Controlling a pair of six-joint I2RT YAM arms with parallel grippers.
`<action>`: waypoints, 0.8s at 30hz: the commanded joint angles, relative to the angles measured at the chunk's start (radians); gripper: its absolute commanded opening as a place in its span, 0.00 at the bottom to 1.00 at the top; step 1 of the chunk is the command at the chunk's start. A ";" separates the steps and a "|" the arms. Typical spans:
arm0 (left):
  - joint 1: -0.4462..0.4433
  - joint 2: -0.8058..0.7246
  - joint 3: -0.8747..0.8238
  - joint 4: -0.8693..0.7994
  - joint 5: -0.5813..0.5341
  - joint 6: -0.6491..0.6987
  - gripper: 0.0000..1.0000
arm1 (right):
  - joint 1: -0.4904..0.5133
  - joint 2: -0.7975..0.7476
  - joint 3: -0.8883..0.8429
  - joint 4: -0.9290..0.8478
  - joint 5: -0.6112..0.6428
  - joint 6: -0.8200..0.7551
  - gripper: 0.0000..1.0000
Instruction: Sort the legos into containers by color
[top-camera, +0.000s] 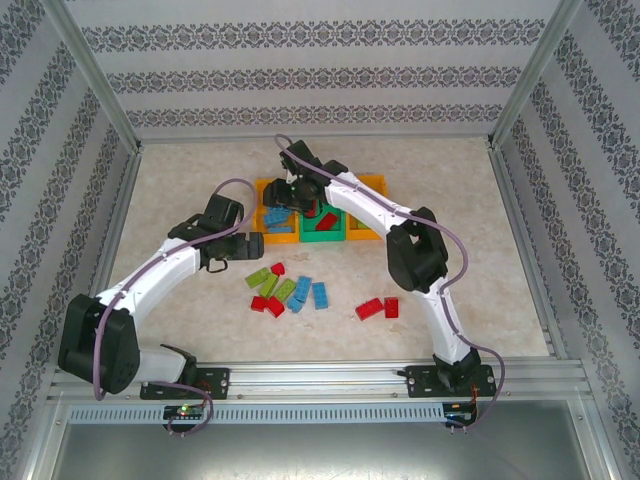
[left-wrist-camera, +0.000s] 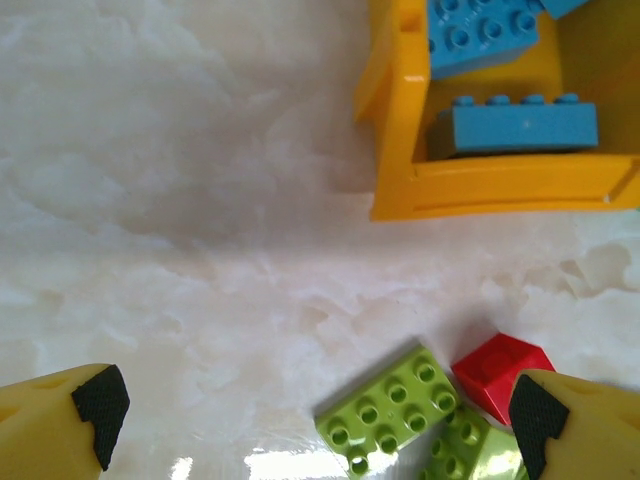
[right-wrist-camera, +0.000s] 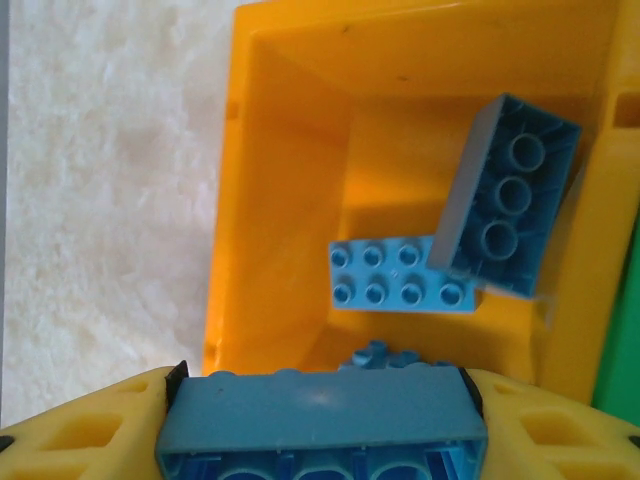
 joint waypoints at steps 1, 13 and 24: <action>-0.008 -0.027 -0.020 0.042 0.092 0.044 1.00 | -0.023 0.046 0.063 0.000 -0.032 0.034 0.59; -0.141 0.109 0.014 0.050 0.116 0.173 0.98 | -0.014 0.064 0.082 0.002 -0.038 0.038 0.86; -0.220 0.215 0.093 0.008 0.122 0.230 0.90 | -0.016 -0.055 -0.034 0.045 -0.015 0.026 0.87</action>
